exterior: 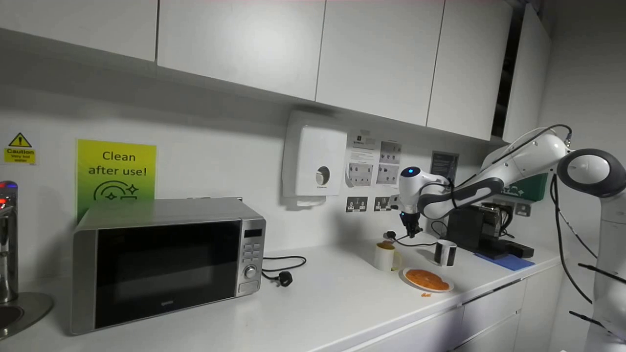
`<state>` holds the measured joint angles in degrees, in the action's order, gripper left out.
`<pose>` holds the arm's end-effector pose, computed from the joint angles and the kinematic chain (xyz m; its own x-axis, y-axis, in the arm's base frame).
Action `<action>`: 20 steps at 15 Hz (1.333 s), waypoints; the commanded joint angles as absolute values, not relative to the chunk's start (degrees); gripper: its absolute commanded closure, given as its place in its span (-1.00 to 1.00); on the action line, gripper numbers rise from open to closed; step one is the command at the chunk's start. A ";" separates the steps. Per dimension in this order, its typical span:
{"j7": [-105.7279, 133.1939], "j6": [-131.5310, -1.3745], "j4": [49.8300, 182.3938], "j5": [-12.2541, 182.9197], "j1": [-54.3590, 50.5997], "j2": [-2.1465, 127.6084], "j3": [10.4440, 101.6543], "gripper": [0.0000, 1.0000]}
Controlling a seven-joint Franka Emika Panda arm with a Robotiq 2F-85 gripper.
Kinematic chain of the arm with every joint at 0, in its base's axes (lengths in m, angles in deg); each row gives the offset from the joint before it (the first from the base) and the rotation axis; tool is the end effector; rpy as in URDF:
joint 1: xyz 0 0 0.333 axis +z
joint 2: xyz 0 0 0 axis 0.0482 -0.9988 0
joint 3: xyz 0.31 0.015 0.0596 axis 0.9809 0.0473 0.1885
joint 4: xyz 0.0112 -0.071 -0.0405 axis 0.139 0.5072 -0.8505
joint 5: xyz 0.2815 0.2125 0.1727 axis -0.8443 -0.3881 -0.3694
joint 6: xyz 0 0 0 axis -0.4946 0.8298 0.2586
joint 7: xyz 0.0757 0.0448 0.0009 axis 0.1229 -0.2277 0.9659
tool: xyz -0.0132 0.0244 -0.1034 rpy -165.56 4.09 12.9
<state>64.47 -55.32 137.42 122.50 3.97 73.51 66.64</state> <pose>0.5784 0.1090 0.4305 0.2228 0.8775 -0.4246 0.9324 -0.0647 0.3556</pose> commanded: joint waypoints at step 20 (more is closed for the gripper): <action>65.15 -47.42 128.74 115.41 3.98 66.00 66.90 0.93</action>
<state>64.48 -50.88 131.94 117.77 3.97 67.34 66.64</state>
